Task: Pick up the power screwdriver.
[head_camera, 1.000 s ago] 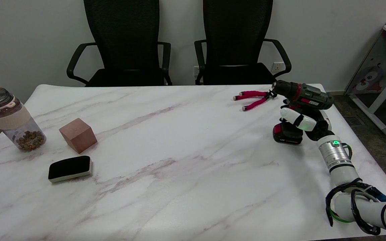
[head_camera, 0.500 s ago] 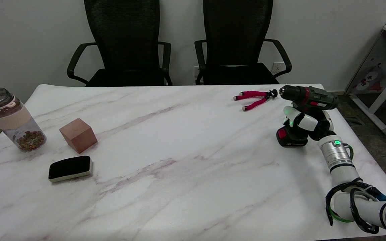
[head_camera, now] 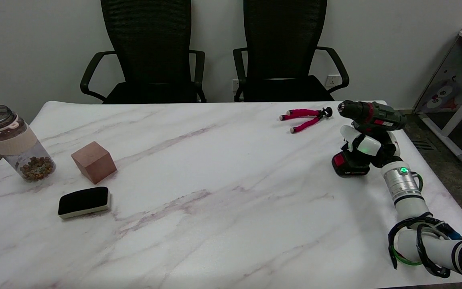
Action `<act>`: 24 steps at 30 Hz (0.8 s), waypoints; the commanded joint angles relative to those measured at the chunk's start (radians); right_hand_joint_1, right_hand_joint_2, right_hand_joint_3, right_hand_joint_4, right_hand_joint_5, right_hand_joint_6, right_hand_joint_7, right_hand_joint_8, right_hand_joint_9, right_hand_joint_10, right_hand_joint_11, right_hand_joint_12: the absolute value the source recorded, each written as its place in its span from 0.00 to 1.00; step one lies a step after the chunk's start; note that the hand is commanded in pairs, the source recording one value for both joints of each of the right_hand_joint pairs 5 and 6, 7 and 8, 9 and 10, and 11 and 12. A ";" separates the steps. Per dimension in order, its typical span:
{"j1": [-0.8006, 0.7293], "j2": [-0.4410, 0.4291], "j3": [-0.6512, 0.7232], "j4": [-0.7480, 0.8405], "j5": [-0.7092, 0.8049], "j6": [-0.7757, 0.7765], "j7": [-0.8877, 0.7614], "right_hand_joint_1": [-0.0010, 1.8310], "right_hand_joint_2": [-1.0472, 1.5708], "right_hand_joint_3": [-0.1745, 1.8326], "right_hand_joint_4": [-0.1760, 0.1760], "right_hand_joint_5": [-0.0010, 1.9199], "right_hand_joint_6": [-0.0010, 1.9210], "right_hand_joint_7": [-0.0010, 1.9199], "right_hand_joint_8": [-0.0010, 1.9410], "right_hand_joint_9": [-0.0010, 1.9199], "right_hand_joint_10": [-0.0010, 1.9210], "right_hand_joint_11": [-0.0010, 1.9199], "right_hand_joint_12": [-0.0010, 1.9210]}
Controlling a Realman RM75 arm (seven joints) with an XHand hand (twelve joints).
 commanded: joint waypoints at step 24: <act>0.157 0.004 0.000 -0.237 -0.001 0.028 -0.146 0.54 0.85 0.50 1.00 1.00 1.00 1.00 0.99 1.00 1.00 1.00 1.00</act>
